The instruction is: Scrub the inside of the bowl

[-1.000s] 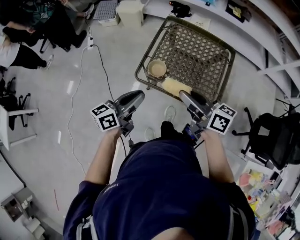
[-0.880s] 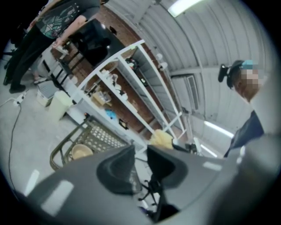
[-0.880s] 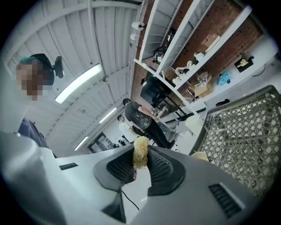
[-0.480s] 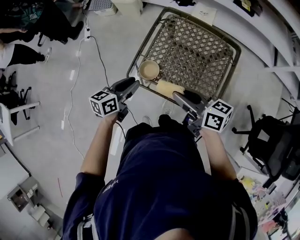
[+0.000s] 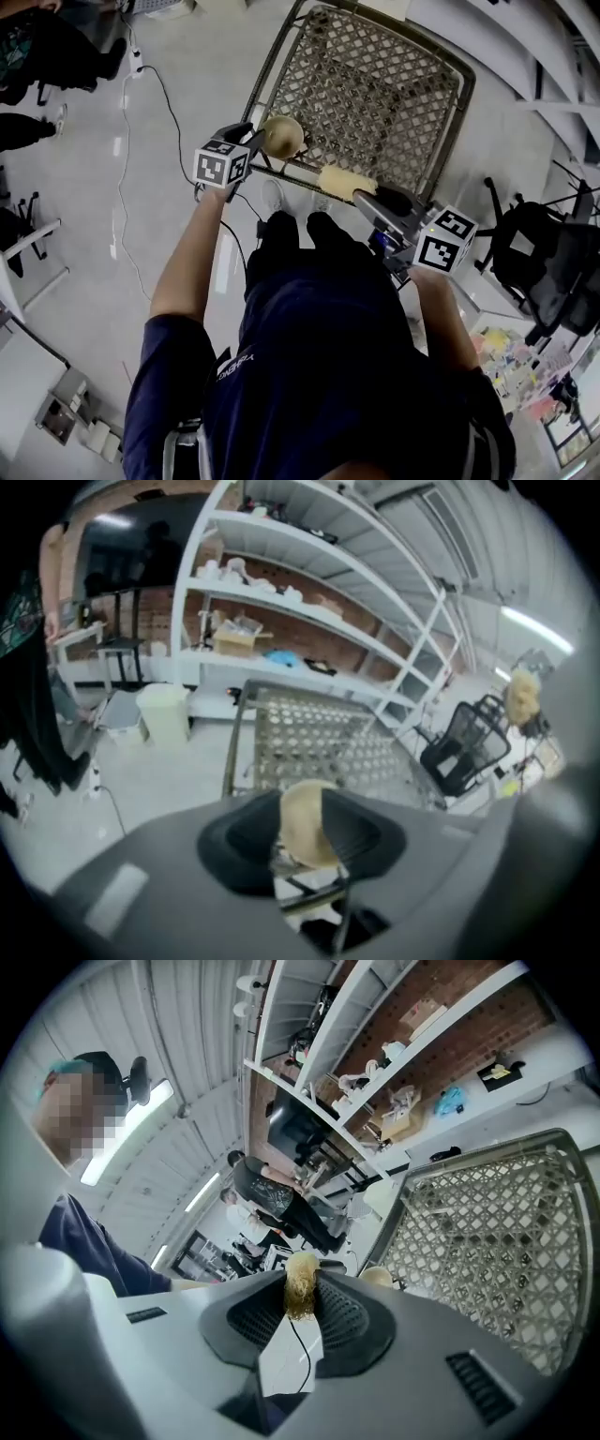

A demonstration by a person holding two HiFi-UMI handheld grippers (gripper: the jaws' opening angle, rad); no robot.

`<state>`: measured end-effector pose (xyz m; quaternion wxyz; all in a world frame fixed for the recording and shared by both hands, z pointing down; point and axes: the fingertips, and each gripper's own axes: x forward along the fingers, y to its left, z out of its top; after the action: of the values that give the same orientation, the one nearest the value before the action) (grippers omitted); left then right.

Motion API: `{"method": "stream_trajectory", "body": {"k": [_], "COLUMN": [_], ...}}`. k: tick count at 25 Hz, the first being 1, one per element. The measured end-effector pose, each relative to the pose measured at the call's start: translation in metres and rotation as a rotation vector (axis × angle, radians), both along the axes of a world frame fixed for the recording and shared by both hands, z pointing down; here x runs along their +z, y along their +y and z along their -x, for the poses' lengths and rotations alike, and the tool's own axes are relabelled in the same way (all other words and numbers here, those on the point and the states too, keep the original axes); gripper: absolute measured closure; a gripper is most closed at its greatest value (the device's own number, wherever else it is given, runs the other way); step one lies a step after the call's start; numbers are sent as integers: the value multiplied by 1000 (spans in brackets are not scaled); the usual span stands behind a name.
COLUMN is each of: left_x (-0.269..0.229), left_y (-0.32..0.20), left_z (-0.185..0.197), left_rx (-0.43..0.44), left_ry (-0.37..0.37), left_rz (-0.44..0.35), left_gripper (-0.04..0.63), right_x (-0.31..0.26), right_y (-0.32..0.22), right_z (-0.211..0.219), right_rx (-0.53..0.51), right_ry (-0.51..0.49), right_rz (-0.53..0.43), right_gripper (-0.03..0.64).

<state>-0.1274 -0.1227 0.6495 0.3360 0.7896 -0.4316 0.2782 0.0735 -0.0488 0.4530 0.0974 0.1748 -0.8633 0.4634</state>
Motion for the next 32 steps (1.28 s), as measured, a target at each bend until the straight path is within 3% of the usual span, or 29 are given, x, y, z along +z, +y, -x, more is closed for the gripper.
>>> {"method": "stream_trajectory", "body": {"k": [4, 11, 14, 20, 23, 26, 32], "left_x": [49, 91, 104, 78, 34, -20, -111], "left_y": [-10, -15, -11, -21, -28, -31, -30], "left_z": [-7, -11, -13, -31, -46, -68, -99], "left_rx": [112, 184, 187, 181, 211, 288, 409], "left_ry": [-68, -91, -74, -30, 9, 33, 3], "left_rz": [84, 203, 264, 215, 150, 66, -65], "left_gripper": [474, 480, 552, 588, 589, 591, 591], "right_x": [7, 8, 10, 5, -1, -7, -24], "right_y": [-2, -4, -5, -12, -22, -33, -43], "right_z": [-1, 6, 5, -2, 5, 13, 44], "right_rx": [49, 103, 119, 127, 98, 30, -141], "right_ry": [41, 75, 83, 90, 145, 274, 469], "right_rz": [36, 71, 77, 41, -55, -234, -552], "right_gripper": [540, 540, 540, 540, 540, 540, 540]}}
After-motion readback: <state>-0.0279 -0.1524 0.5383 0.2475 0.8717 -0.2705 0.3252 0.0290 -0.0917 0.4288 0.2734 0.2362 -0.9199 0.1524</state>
